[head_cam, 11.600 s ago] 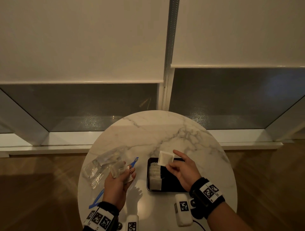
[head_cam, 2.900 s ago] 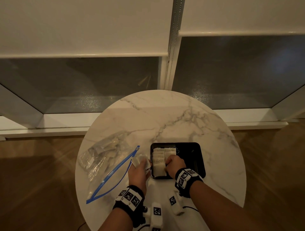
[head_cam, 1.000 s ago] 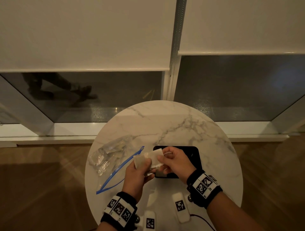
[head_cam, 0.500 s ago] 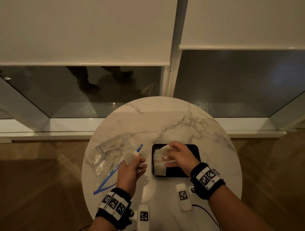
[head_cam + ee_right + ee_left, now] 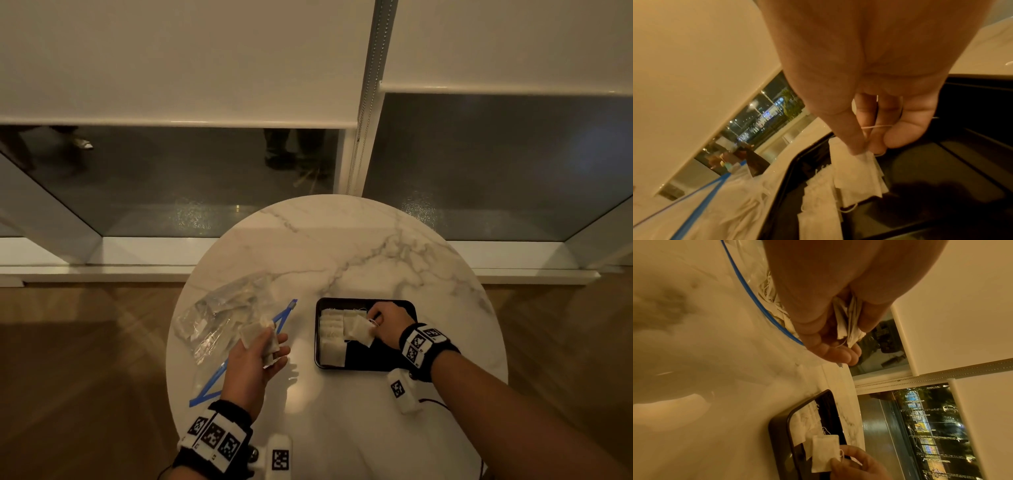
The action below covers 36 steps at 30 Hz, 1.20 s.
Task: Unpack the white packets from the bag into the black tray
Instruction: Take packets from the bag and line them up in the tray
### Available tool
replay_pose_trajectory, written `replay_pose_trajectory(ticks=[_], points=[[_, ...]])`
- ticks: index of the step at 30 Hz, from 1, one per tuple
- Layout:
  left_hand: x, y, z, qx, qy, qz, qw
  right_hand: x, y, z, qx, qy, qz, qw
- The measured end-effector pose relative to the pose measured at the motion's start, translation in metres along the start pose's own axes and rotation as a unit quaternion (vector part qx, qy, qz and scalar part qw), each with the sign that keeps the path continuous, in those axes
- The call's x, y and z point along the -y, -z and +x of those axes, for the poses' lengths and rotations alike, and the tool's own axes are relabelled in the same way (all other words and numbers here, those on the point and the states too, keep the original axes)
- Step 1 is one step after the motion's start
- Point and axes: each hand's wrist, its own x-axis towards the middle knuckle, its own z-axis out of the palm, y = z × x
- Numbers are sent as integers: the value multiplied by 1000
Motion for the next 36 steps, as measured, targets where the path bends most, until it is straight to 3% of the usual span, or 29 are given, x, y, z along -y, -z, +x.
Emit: replay_pose_trajectory(ticks=[7, 16, 22, 26, 32, 36], points=[[-1, -1, -9, -1, -11, 14, 1000, -3, -17, 25, 53, 2, -54, 997], [3, -4, -17, -10, -8, 10, 1000, -4, -30, 26, 4, -3, -33, 999], [9, -6, -21, -15, 3, 5, 1000, -4, -29, 25, -54, -9, 40, 998], [13, -8, -24, -16, 3, 3, 1000, -6, -31, 23, -65, -50, 65, 995], [14, -8, -26, -16, 1, 3, 1000, -9, -37, 21, 26, -125, 56, 990], [12, -7, -27, -19, -3, 4, 1000, -5, -41, 25, 15, -139, 59, 988]])
